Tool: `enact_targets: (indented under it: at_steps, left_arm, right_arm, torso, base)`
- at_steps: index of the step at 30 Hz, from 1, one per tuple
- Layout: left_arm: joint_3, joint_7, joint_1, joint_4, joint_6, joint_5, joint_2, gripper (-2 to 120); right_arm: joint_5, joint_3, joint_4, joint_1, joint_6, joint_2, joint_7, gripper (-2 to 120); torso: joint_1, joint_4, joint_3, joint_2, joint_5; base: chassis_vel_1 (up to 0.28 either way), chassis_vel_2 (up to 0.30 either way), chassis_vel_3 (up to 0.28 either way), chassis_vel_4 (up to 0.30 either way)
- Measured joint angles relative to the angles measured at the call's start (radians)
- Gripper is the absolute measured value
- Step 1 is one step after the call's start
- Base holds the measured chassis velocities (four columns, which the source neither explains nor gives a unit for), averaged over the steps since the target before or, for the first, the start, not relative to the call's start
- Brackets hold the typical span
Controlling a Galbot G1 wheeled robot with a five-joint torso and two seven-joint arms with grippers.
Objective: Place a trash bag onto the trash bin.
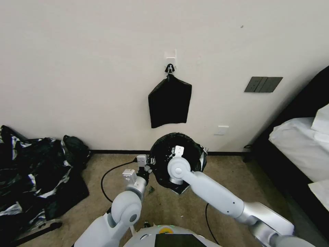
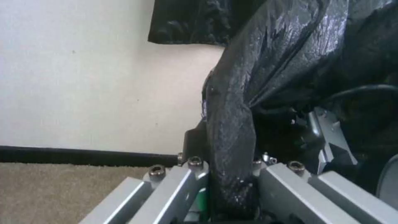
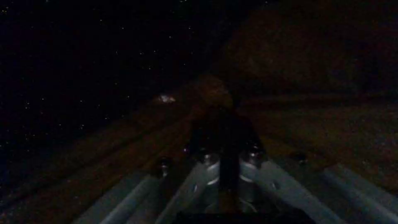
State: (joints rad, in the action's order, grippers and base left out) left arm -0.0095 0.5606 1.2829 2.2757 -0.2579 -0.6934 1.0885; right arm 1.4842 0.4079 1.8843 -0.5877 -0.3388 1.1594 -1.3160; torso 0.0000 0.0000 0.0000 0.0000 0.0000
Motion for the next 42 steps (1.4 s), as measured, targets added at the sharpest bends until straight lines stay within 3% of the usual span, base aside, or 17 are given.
enact_targets:
  at_steps: [7,12,20,27,29,30,33,37,41,42]
  left_arm:
    - [-0.002,0.0,-0.001,0.004,0.0,-0.007,0.0,1]
    - [-0.012,0.0,-0.006,-0.001,0.0,-0.015,-0.003,1]
    - [-0.028,0.009,-0.02,-0.053,-0.006,-0.059,0.01,1]
    - [-0.038,0.075,-0.051,-0.122,-0.038,-0.191,0.037,1]
    - [-0.029,0.134,-0.074,-0.14,-0.066,-0.287,0.055,1]
    - [-0.029,0.134,-0.074,-0.14,-0.066,-0.287,0.055,1]
    - [-0.008,0.191,-0.089,-0.163,-0.097,-0.36,0.073,1]
    - [0.013,0.207,-0.098,-0.194,-0.126,-0.379,0.095,1]
    - [0.055,0.22,-0.114,-0.266,-0.167,-0.378,0.147,1]
    - [0.055,0.22,-0.114,-0.266,-0.167,-0.378,0.147,1]
  right_arm:
    - [-0.016,-0.005,-0.002,-0.013,-0.008,-0.002,0.012,0]
    - [-0.009,0.003,0.064,-0.005,-0.006,-0.023,0.012,0]
    - [0.027,0.022,0.249,0.029,-0.006,-0.105,0.045,0]
    - [0.03,-0.011,0.447,-0.01,-0.012,-0.239,0.16,0]
    - [-0.059,-0.088,0.558,-0.087,-0.013,-0.344,0.315,0]
    - [-0.059,-0.088,0.558,-0.087,-0.013,-0.344,0.315,0]
    - [-0.244,-0.141,0.622,-0.155,0.015,-0.439,0.42,7]
    - [-0.405,-0.175,0.627,-0.224,0.065,-0.463,0.455,17]
    - [-0.79,-0.351,0.625,-0.509,0.155,-0.438,0.616,39]
    - [-0.79,-0.351,0.625,-0.509,0.155,-0.438,0.616,39]
  torso:
    - [0.0,0.0,0.0,0.0,0.0]
    - [0.0,0.0001,0.0,0.0,0.0]
    - [0.0,0.0001,0.0,0.0,0.0]
    - [0.0,0.0003,0.0,0.0,0.0002]
    - [0.0,-0.0004,0.0,0.0,0.0003]
    - [0.0,-0.0004,0.0,0.0,0.0003]
    - [0.0,-0.0004,0.0,0.0,0.0002]
    - [0.0,0.0003,0.0,0.0,0.0003]
    - [0.0,-0.0004,0.0,0.0,0.0004]
    - [0.0,-0.0004,0.0,0.0,0.0004]
  base:
    - [0.0,0.0,0.0,0.0]
    - [0.0,0.0,0.0,0.0]
    - [0.0,0.0,0.0,0.0]
    - [0.0,0.0,0.0,0.0]
    - [0.0,0.0,0.0,0.0]
    - [0.0,0.0,0.0,0.0]
    - [0.0,0.0,0.0,0.0]
    - [0.0,0.0,0.0,0.0]
    - [0.0,0.0,0.0,0.0]
    - [0.0,0.0,0.0,0.0]
